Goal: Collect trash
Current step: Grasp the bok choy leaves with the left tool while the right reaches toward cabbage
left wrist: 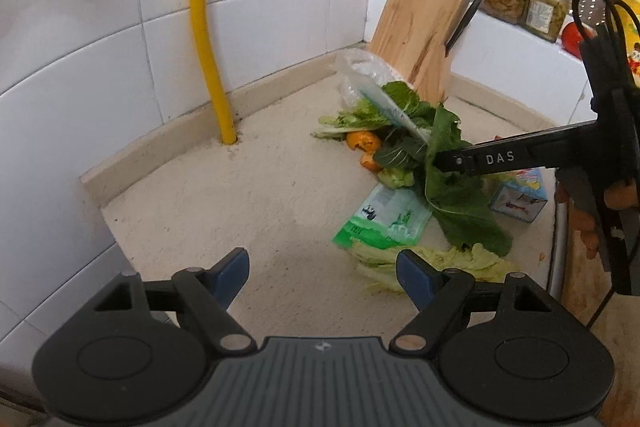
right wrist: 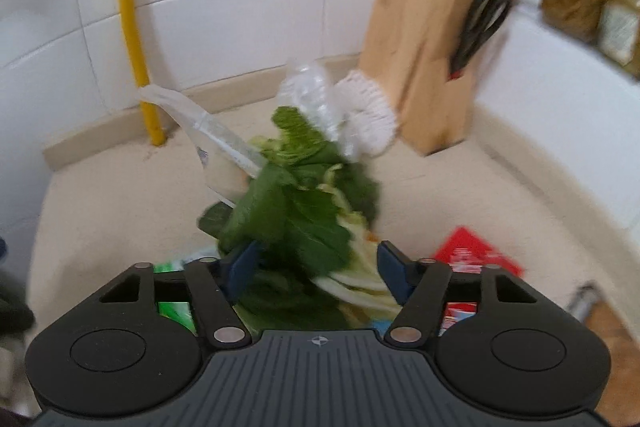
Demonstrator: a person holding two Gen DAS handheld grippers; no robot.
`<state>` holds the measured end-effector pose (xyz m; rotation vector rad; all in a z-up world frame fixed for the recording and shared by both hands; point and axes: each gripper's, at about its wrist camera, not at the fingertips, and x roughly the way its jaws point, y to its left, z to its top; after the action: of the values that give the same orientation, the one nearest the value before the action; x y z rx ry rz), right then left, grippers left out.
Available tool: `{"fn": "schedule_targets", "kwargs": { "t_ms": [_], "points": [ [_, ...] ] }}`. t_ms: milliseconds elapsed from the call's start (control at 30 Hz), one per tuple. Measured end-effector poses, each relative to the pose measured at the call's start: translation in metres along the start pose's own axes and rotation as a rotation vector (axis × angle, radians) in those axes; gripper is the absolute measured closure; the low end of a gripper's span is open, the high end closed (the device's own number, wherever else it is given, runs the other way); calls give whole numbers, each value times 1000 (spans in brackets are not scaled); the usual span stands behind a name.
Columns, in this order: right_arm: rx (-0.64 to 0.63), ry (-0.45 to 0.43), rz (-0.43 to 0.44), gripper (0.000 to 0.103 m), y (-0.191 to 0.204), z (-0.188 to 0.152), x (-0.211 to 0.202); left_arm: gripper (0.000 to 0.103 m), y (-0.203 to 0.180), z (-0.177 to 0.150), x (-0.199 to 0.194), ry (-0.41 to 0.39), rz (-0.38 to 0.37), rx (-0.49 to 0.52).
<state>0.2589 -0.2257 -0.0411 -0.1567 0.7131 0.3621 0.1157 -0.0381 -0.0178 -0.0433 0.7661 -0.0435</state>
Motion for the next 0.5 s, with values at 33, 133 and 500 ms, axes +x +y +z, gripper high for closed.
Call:
{"fn": "schedule_targets", "kwargs": {
  "t_ms": [33,133,500],
  "points": [
    [12,7,38,38,0,1,4,28,1,0,1,4,0,-4],
    [25,31,90,69,7,-2,17,28,0,1,4,17,8,-1],
    [117,39,222,99,35,-45,-57,28,-6,5,9,10,-112,45]
  ]
}}
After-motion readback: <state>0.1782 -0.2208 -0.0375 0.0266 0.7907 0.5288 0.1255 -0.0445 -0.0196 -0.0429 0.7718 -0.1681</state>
